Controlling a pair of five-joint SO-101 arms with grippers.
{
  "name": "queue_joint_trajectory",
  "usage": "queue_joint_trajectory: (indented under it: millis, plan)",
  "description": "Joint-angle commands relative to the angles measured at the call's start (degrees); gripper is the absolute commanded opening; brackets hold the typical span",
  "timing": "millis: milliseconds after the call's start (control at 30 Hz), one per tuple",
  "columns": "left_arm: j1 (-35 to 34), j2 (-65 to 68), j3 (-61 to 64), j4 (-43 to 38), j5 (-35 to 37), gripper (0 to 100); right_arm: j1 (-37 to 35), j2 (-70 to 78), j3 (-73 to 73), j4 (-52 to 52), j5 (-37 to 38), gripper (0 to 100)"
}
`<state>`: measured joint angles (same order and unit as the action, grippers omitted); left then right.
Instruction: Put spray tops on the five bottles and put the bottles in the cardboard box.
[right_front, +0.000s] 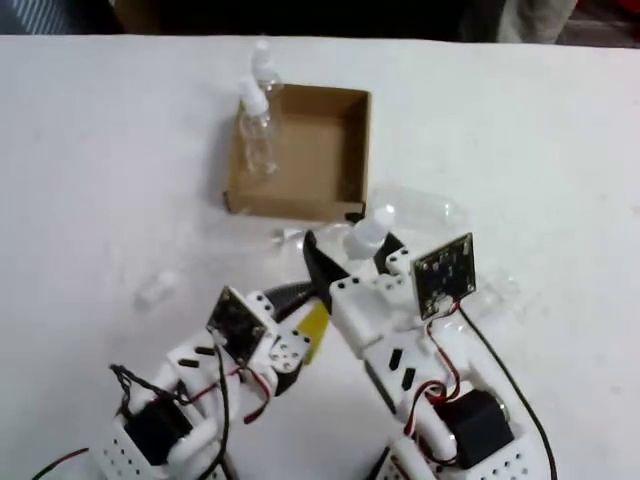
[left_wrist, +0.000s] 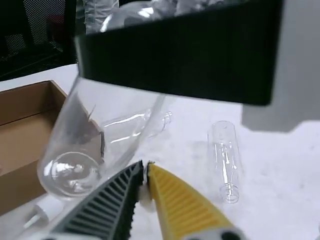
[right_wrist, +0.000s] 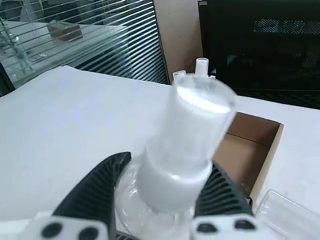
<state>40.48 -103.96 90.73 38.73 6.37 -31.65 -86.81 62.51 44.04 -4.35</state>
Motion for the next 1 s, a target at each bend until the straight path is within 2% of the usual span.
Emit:
queue_joint_trajectory:
  millis: [0, 100, 200, 300, 500, 567, 633, 800, 967]
  plan:
    - [-1.0, -0.8, -0.6, -1.0, 0.4, 2, 0.0, 0.7, -2.9, -2.4, 3.2, 1.5]
    - [-1.4, -0.8, -0.7, 4.3, 0.0, 2, 2.6, 3.4, -2.9, -7.2, 3.5, 1.5]
    - [-5.1, -0.8, -1.0, 9.8, 0.0, 2, 6.0, 8.8, -3.2, -12.4, 3.5, 1.5]
    - [-13.6, -0.8, -0.8, 11.4, 0.0, 2, 9.3, 16.1, -3.3, -19.2, 3.6, 1.5]
    - [-34.9, -0.8, 0.6, 11.6, 0.0, 2, 12.2, 32.7, -5.2, -33.7, 7.9, 1.5]
    - [-39.0, -0.8, 2.9, 11.5, -0.1, 2, 13.0, 38.4, -8.1, -36.3, 8.0, 1.5]
    - [-41.4, -0.8, 5.5, 10.6, -0.7, 2, 13.8, 44.3, -12.0, -37.6, 8.0, 1.5]
    - [-44.3, -0.8, 6.2, 12.0, -8.9, 2, 14.8, 58.9, -24.7, -37.6, 8.0, 1.5]
    - [-44.4, -0.8, 6.2, 12.0, -9.8, 2, 14.8, 71.9, -35.9, -37.5, 8.1, 1.5]
